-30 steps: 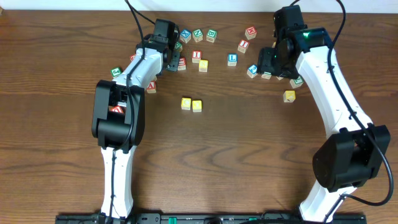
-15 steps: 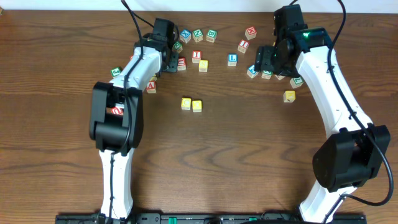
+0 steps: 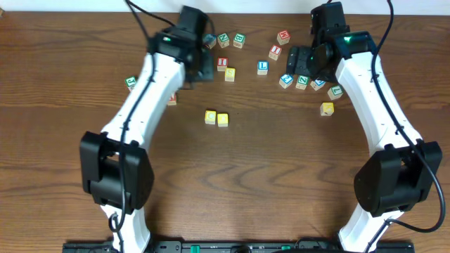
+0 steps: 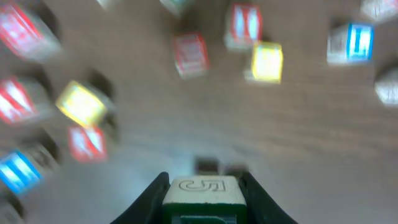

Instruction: Spell out CORL

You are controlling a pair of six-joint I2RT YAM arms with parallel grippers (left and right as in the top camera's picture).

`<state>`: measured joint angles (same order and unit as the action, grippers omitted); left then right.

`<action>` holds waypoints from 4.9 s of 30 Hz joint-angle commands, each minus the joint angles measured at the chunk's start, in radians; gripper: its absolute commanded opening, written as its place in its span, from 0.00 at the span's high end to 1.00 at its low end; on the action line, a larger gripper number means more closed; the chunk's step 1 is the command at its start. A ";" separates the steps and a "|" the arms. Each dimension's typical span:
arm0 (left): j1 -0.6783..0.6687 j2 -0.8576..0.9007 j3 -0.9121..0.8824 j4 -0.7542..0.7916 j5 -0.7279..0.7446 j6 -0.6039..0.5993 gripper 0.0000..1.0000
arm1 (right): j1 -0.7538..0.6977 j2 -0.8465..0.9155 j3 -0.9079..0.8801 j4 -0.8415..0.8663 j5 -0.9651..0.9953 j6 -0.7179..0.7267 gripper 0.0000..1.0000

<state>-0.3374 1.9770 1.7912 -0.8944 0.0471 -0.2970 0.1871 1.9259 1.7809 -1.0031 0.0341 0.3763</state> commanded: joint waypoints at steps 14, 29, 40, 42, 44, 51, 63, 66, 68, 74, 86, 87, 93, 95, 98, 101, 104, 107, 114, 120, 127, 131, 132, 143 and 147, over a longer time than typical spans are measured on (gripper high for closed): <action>-0.251 0.141 -0.002 -0.082 -0.040 -0.238 0.74 | -0.086 0.004 0.006 0.007 0.009 -0.086 0.10; -0.268 0.336 -0.002 -0.031 -0.039 -0.266 0.74 | -0.095 0.004 0.006 -0.003 0.010 -0.086 0.09; -0.271 0.340 -0.002 -0.032 -0.035 -0.266 0.45 | -0.095 0.004 0.006 -0.003 0.009 -0.086 0.09; -0.271 0.340 -0.002 -0.032 -0.035 -0.266 0.45 | -0.095 0.004 0.006 -0.003 0.009 -0.086 0.09; -0.271 0.338 0.000 -0.031 -0.035 -0.266 0.45 | -0.095 0.004 0.006 -0.004 0.009 -0.086 0.09; -0.262 0.291 0.014 -0.031 -0.036 -0.233 0.46 | -0.095 0.004 0.006 -0.010 0.010 -0.087 0.09; -0.192 0.078 0.041 -0.028 -0.040 -0.114 0.47 | -0.095 0.004 0.006 -0.023 0.009 -0.086 0.09; -0.161 0.017 0.041 -0.032 -0.040 -0.092 0.47 | -0.095 0.004 0.006 -0.032 0.009 -0.086 0.09; -0.136 -0.023 0.041 -0.037 -0.040 -0.088 0.47 | -0.095 0.005 0.006 -0.042 0.013 -0.086 0.09; -0.020 -0.130 0.041 -0.075 -0.040 -0.068 0.47 | -0.102 0.005 0.006 -0.040 0.013 -0.189 0.05; 0.121 -0.133 0.005 -0.118 -0.040 -0.066 0.47 | -0.133 0.065 0.005 -0.002 -0.046 -0.366 0.02; 0.121 -0.133 -0.003 -0.115 -0.040 -0.066 0.47 | -0.133 0.072 0.005 0.002 -0.073 -0.362 0.01; 0.121 -0.130 -0.003 -0.114 -0.040 -0.066 0.47 | -0.132 0.080 0.005 0.009 -0.088 -0.314 0.01; 0.121 -0.128 -0.003 -0.114 -0.040 -0.066 0.47 | -0.132 0.080 0.005 0.018 -0.112 -0.292 0.01; 0.121 -0.120 -0.003 -0.110 -0.040 -0.065 0.47 | -0.118 0.084 0.005 0.044 -0.194 -0.261 0.03; 0.128 -0.114 -0.003 -0.106 -0.059 -0.066 0.47 | -0.058 0.099 0.005 0.080 -0.182 -0.204 0.08; 0.139 -0.114 -0.003 -0.107 -0.085 -0.066 0.47 | 0.003 0.117 0.007 0.136 -0.138 -0.155 0.10; 0.151 -0.114 -0.003 -0.108 -0.086 -0.057 0.47 | 0.057 0.147 0.023 0.188 -0.106 -0.103 0.12; 0.164 -0.114 -0.003 -0.116 -0.094 -0.054 0.47 | 0.146 0.253 0.030 0.334 0.045 0.059 0.23; 0.164 -0.114 -0.003 -0.138 -0.137 -0.054 0.47 | 0.155 0.314 0.030 0.420 0.080 0.065 0.28; 0.164 -0.114 -0.003 -0.153 -0.137 -0.055 0.47 | 0.152 0.351 0.030 0.427 0.121 0.053 0.25; 0.163 -0.114 -0.003 -0.153 -0.137 -0.055 0.47 | 0.153 0.391 0.030 0.465 0.109 0.053 0.23; 0.163 -0.114 -0.003 -0.154 -0.137 -0.055 0.46 | 0.154 0.401 0.030 0.479 0.106 0.053 0.23; 0.162 -0.114 -0.003 -0.164 -0.137 -0.055 0.47 | 0.155 0.449 0.030 0.593 0.087 -0.018 0.32; 0.162 -0.114 -0.003 -0.164 -0.137 -0.055 0.47 | 0.155 0.449 0.030 0.615 0.087 -0.018 0.49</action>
<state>-0.1783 1.8496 1.8011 -1.0515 -0.0761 -0.3645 0.3408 2.3650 1.7927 -0.3988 0.1207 0.3740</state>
